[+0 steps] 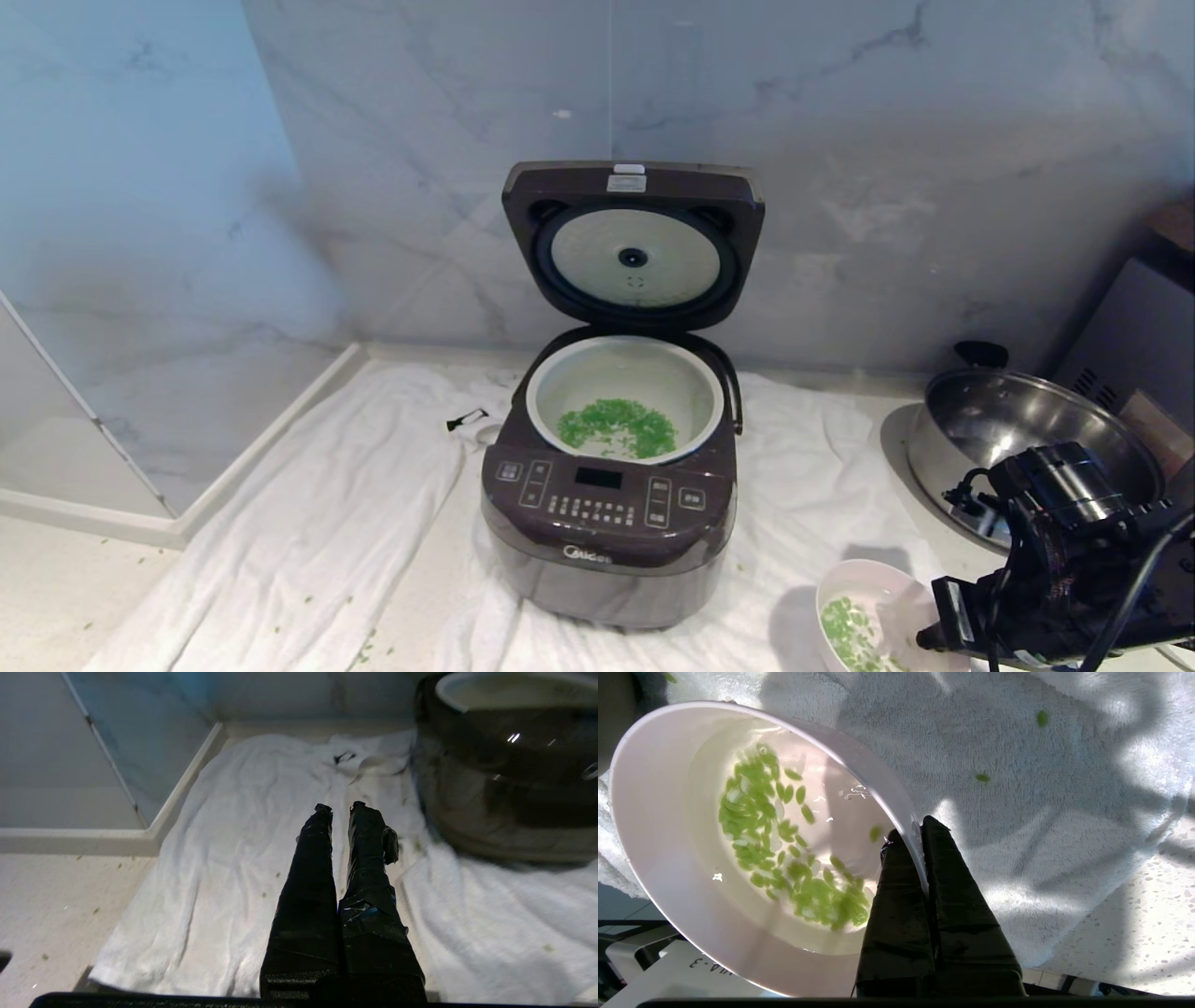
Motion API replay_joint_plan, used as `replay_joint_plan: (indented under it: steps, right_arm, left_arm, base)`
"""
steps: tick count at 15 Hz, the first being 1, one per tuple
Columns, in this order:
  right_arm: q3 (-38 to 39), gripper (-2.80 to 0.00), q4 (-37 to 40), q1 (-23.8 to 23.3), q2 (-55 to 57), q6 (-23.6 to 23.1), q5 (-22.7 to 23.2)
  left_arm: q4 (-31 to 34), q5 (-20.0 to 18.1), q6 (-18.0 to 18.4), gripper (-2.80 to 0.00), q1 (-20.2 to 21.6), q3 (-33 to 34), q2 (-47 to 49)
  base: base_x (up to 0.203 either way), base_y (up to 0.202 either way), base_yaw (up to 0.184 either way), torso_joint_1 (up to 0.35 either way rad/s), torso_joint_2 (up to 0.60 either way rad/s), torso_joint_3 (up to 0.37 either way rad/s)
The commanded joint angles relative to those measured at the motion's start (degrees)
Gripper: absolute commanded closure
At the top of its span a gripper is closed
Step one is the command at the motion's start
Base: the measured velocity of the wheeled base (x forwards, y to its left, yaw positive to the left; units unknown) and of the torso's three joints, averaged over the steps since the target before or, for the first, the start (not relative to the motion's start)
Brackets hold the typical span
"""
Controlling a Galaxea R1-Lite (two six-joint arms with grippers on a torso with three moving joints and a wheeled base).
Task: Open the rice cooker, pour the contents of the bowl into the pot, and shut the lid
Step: Pour the water from the bowl into the rice cooker
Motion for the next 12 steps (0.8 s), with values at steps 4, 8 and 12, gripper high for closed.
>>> replay_joint_plan:
  steps: [4, 8, 12]
  right_arm:
    - [0.22, 0.00, 0.00, -0.06, 0.05, 0.10, 0.27]
    - [-0.11, 0.00, 0.00, -0.02, 0.31, 0.25, 1.06]
    - [-0.04, 0.00, 0.00, -0.06, 0.40, 0.42, 1.06]
  left_arm:
    - [-6.53, -7.86, -5.52, 0.00, 0.05, -13.87, 22.05]
    - [-20.29, -20.50, -6.23, 0.00, -2.60, -20.05, 41.79]
    - [-28.41, -21.71, -6.43, 0.00, -16.10, -31.48, 63.65]
  base:
    - [0.000, 0.000, 0.000, 0.000, 0.00, 0.000]
    - [0.000, 0.000, 0.000, 0.000, 0.00, 0.000]
    - [0.000, 0.000, 0.000, 0.000, 0.00, 0.000]
